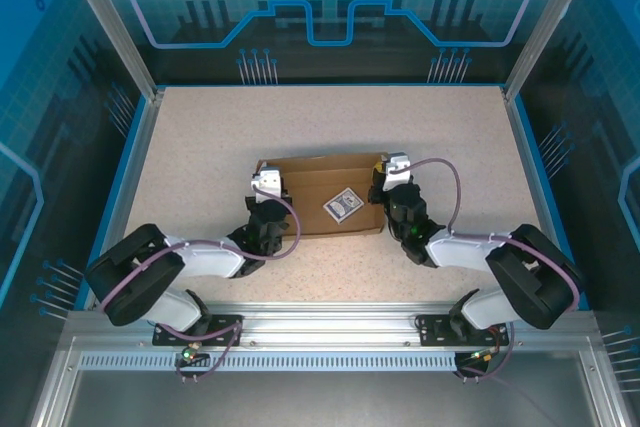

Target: Fold the paper box

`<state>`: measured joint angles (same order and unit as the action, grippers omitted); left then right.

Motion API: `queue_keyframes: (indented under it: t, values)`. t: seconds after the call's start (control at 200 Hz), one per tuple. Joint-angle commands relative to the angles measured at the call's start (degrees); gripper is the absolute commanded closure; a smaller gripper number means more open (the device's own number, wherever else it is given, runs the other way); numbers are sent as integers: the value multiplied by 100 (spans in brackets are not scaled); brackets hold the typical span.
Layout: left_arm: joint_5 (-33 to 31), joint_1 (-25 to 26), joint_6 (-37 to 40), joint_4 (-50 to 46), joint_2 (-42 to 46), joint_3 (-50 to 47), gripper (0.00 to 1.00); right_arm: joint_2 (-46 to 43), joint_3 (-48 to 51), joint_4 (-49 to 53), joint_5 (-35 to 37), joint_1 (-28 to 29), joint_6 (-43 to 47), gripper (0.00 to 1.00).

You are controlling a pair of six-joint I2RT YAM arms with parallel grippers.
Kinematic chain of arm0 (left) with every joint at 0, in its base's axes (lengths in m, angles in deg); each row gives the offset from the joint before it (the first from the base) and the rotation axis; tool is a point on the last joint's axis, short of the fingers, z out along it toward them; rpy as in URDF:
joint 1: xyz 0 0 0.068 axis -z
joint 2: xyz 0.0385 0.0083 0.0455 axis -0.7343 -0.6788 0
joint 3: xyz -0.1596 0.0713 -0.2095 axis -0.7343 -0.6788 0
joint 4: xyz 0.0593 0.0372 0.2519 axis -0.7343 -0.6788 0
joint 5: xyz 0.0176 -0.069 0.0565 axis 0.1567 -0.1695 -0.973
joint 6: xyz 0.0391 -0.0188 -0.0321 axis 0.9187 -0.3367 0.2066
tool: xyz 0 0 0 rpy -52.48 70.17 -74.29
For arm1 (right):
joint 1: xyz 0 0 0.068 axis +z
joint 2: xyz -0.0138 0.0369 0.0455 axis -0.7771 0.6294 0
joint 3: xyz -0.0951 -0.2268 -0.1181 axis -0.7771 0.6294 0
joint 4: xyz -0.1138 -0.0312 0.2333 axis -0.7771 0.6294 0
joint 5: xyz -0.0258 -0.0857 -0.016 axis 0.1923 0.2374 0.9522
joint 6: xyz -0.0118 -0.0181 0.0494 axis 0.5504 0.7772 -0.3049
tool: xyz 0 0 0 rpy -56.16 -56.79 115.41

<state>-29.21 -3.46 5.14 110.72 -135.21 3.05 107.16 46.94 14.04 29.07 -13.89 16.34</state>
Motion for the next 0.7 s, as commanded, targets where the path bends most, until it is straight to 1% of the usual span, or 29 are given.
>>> queue_keyframes:
  t: [0.0,0.225,0.305,0.595,0.695]
  values:
    - [227,95,-190,-106,206,-56,80,27,279,757,-184,157,-158,97]
    - [253,105,-322,-315,385,-102,79,11,282,775,-184,172,-180,97]
    - [253,111,-331,-374,452,-120,77,-24,271,799,-179,175,-162,97]
    - [262,108,-375,-472,578,-143,67,-69,239,852,-152,172,-111,97]
    - [321,106,-405,-619,676,-112,59,-47,214,889,-158,174,-118,97]
